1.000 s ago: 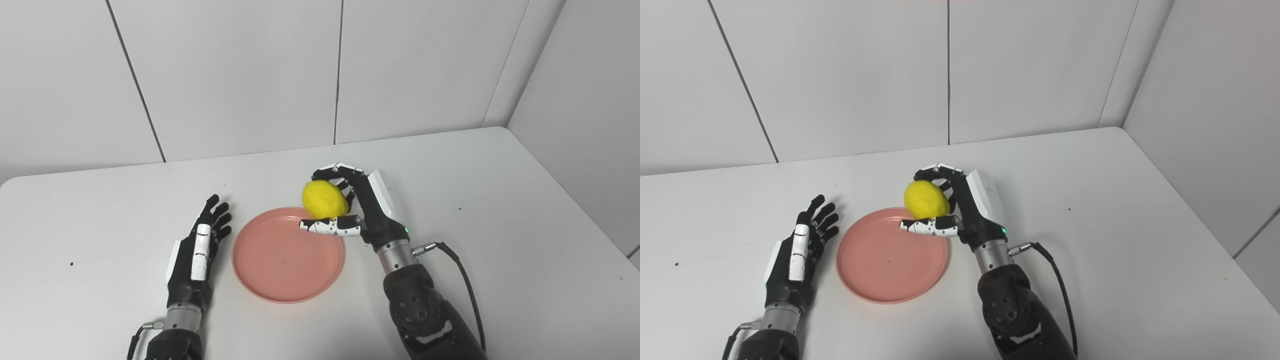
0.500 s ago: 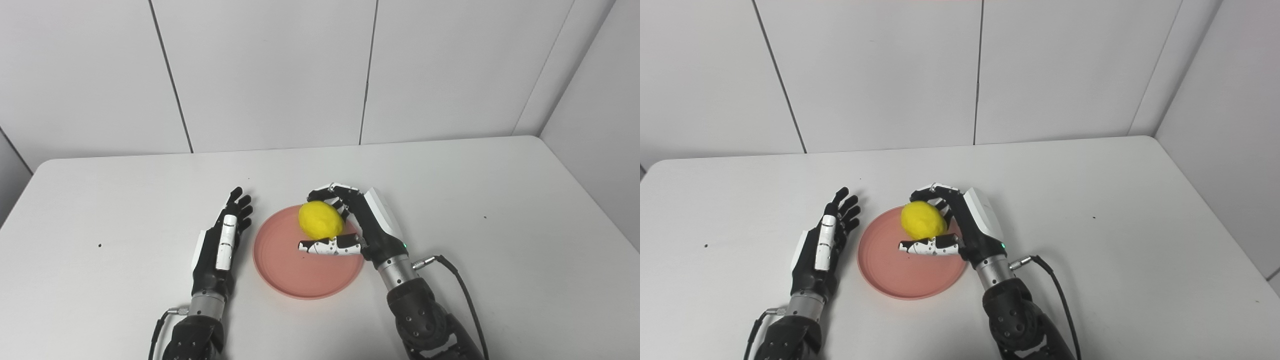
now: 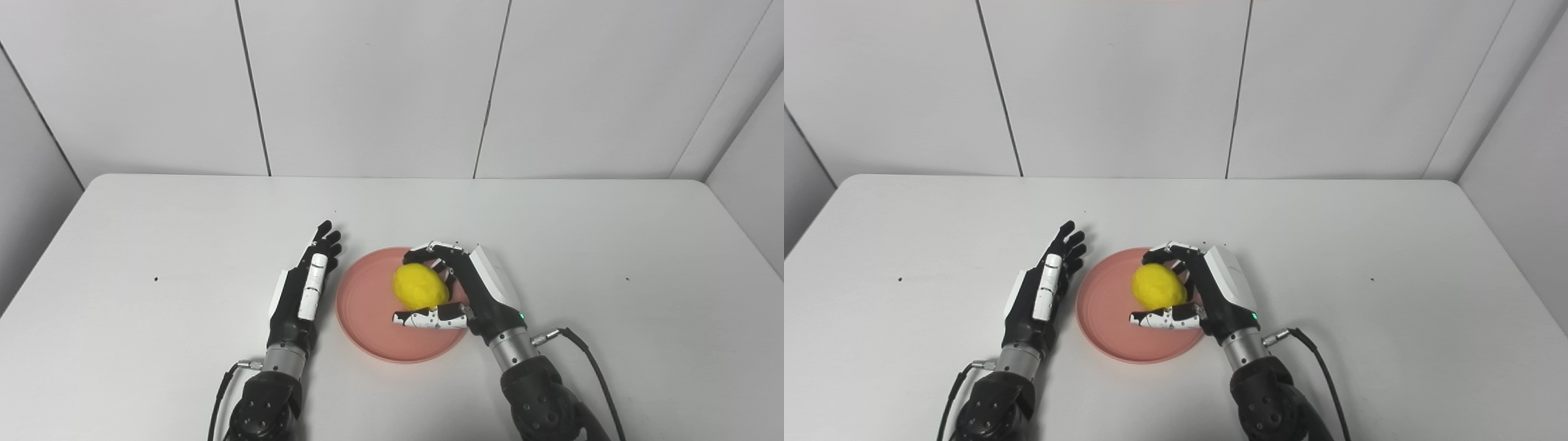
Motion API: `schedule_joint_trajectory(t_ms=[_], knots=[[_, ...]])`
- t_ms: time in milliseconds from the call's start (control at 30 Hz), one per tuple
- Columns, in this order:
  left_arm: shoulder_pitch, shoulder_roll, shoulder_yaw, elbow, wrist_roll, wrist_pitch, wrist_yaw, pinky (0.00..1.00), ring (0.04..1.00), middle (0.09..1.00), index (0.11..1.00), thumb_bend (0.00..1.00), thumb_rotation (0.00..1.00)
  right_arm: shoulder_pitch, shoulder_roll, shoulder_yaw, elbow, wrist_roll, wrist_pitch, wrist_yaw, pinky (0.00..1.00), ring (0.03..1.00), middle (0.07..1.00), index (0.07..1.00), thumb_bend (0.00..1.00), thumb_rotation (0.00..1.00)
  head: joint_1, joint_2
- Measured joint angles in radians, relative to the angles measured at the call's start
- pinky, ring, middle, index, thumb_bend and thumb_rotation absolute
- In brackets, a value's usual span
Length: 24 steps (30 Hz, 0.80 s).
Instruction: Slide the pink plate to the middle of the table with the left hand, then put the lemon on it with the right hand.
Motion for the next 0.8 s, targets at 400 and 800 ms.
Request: schedule_joint_trajectory(t_ms=[400,800], knots=[[0.0,0.0,-0.001,0.001,0.0,-0.002,-0.001,0.93,0.922,0.929,0.935,0.59,1.0,-0.007,-0.011,0.044,0.032,-0.122,-0.002,-0.012,0.23,0.395,0.51,0.649,0.52,0.0,-0.011,-0.002],[0.0,0.0,-0.002,0.004,0.0,-0.006,-0.001,0.91,0.915,0.92,0.92,0.58,1.0,-0.007,-0.02,0.054,0.041,-0.128,-0.052,-0.019,0.76,0.836,0.837,0.816,0.53,0.31,-0.011,0.0]])
